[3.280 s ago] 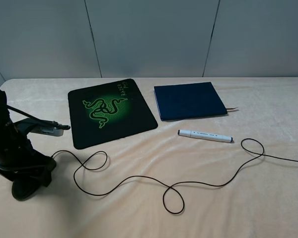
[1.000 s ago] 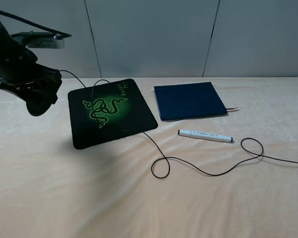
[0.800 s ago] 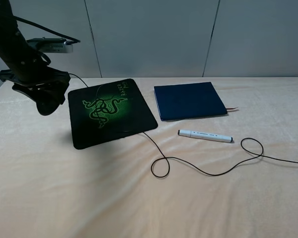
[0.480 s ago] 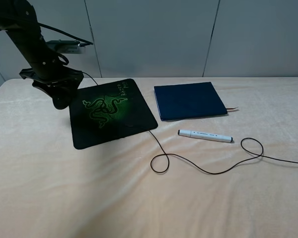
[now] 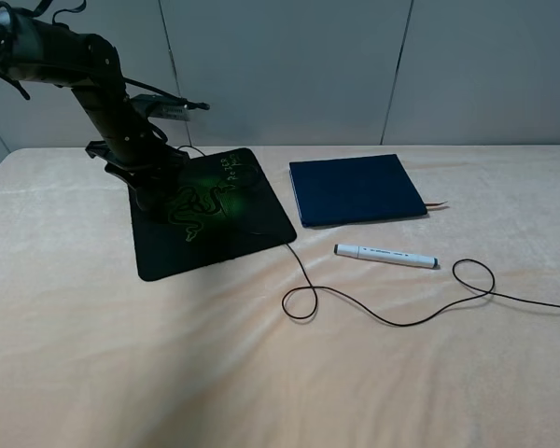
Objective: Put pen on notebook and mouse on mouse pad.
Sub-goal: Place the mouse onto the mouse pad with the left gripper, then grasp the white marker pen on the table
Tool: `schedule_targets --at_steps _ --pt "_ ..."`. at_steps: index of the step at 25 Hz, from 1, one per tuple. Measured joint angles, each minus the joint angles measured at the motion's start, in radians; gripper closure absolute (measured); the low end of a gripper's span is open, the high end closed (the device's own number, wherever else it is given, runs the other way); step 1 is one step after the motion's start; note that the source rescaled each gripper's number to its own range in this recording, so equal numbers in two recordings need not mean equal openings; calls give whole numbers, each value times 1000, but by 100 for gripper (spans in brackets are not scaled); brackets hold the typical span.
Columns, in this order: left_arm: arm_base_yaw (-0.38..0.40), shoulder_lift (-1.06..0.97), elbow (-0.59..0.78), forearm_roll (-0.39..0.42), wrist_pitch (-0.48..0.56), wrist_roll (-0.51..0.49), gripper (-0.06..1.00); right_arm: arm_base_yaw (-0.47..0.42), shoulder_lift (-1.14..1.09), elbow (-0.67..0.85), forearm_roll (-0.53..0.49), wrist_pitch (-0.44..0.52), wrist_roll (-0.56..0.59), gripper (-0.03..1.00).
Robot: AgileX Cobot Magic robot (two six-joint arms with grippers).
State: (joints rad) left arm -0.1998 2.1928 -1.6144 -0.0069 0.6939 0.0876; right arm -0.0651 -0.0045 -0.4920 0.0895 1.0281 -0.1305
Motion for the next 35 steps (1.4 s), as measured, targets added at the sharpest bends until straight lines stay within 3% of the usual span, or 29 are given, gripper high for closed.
schedule_targets --at_steps 10,12,14,15,16,18,25,35 --pt "0 11 -4 0 -10 1 91 0 0 0 1 0 0 -3" --pt "0 11 -5 0 -10 1 70 0 0 0 1 0 0 -3" --pt "0 11 -5 0 -12 1 38 0 0 0 1 0 0 -3" --pt "0 11 -5 0 -15 1 27 0 0 0 1 0 0 -3" --pt "0 11 -5 0 -17 1 17 0 0 0 1 0 0 -3" --pt "0 11 -5 0 -16 1 7 0 0 0 1 0 0 -3" --pt "0 6 -12 0 38 1 2 0 0 0 1 0 0 -3" --pt "0 -174 -28 1 217 1 2 0 0 0 1 0 0 -3"
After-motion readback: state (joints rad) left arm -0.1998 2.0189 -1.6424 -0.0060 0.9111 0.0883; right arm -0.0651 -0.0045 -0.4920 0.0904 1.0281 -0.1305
